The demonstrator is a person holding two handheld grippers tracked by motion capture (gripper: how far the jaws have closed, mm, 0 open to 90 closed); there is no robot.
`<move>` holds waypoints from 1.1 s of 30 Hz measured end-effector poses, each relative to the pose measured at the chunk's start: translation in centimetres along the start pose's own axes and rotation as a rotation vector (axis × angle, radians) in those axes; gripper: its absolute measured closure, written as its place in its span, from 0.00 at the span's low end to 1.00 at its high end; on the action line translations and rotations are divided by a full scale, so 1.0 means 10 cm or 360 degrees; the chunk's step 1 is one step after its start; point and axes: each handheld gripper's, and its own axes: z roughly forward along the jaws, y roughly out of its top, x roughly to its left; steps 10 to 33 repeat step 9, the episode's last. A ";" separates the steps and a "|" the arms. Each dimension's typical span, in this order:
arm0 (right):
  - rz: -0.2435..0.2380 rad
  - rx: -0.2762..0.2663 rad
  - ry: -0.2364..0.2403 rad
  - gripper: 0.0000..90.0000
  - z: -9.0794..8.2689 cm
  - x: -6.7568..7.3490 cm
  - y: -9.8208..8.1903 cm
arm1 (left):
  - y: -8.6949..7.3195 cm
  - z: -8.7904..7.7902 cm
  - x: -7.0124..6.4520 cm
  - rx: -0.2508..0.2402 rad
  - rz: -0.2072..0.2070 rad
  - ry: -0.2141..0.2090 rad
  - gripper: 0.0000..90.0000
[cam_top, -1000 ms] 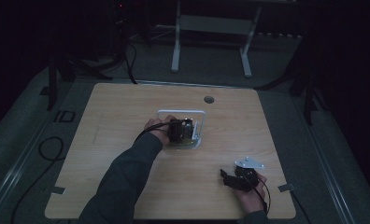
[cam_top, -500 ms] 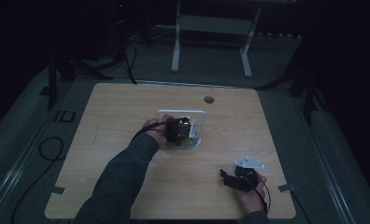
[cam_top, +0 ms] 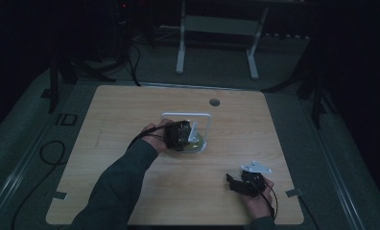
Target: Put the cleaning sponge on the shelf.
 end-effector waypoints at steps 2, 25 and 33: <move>0.0000 0.0000 0.0000 0.30 0.00 0.00 0.00 | -0.02 -0.04 0.02 0.0017 -0.0054 0.0006 0.68; -0.0001 -0.0002 0.0000 0.30 0.00 0.00 0.00 | -0.07 -0.18 0.02 -0.0006 -0.0187 0.0023 0.70; -0.0001 -0.0002 0.0000 0.30 0.00 0.00 0.00 | -0.07 -0.18 0.02 -0.0006 -0.0187 0.0023 0.70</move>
